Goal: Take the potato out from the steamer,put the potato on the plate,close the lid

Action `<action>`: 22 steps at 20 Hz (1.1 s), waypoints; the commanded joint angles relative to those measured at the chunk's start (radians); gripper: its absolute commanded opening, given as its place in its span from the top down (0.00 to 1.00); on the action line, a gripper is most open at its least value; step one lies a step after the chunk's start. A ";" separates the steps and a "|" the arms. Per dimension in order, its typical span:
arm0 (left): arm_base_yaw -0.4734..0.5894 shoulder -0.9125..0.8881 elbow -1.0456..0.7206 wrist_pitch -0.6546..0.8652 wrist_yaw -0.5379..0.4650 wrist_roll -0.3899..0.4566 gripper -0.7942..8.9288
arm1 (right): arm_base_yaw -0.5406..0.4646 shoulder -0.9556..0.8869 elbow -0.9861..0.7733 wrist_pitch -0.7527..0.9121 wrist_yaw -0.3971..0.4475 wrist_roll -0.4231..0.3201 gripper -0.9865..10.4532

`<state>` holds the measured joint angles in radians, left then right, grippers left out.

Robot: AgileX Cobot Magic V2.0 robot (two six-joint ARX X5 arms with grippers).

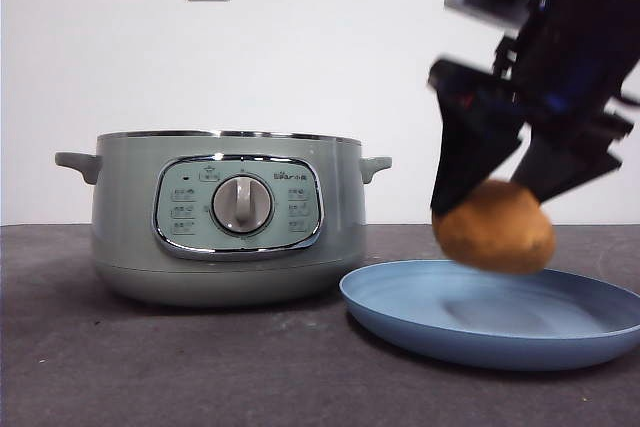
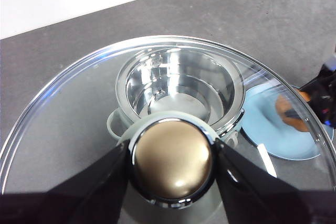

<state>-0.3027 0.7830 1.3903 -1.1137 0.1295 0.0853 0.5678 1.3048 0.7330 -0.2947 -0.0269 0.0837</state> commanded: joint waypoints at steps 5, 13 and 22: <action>0.002 -0.013 0.005 0.050 0.010 -0.003 0.93 | -0.032 0.145 -0.018 0.103 -0.015 0.013 0.92; 0.000 0.098 0.005 0.113 0.072 -0.003 0.93 | -0.032 0.151 -0.018 0.077 -0.019 0.014 0.41; -0.053 0.392 0.005 0.365 0.114 0.026 0.93 | -0.032 -0.041 -0.006 0.037 -0.019 0.014 0.41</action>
<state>-0.3538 1.1877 1.3903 -0.7856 0.2314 0.0971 0.5354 1.2613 0.7235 -0.2646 -0.0486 0.0937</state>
